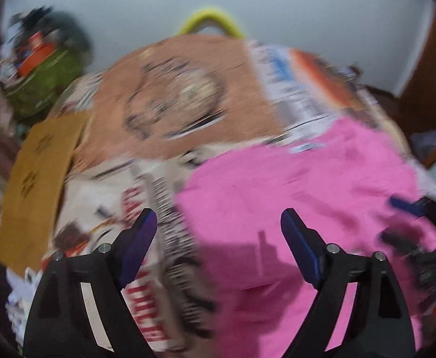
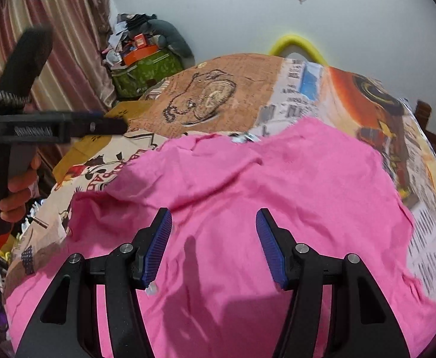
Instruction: Fold small clothes
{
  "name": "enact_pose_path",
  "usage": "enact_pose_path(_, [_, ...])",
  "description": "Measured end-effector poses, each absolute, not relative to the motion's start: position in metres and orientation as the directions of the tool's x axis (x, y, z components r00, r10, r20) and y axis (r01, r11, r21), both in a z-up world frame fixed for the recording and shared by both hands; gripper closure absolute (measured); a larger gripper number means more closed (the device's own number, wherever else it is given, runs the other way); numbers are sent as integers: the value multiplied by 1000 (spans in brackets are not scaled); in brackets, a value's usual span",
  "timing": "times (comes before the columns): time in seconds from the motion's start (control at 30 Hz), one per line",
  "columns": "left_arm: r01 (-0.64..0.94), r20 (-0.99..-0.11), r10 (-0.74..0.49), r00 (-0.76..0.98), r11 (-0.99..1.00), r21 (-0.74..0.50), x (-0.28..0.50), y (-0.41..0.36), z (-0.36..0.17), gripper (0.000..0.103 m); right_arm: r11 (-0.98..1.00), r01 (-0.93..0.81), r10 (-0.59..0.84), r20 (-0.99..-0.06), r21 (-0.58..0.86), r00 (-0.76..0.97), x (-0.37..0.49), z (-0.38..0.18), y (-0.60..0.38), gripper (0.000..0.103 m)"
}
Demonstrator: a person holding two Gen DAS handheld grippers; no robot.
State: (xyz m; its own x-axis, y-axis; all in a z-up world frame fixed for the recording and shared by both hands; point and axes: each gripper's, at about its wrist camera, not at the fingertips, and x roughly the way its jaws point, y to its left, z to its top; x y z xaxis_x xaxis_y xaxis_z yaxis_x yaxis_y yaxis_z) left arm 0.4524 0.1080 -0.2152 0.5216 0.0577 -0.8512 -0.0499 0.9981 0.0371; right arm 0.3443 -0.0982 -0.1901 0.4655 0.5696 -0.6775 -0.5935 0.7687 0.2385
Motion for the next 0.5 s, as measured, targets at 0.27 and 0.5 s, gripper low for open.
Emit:
enact_pose_path(0.27, [-76,-899,94,428,995,68,436,141,-289,17,760,-619,537,-727,197,428,375,-202,-40,49])
enact_pose_path(0.5, [-87,-872,64,486,996,25,427,152,-310,0,795,-599,433,-781,96,450,389,-222,-13,77])
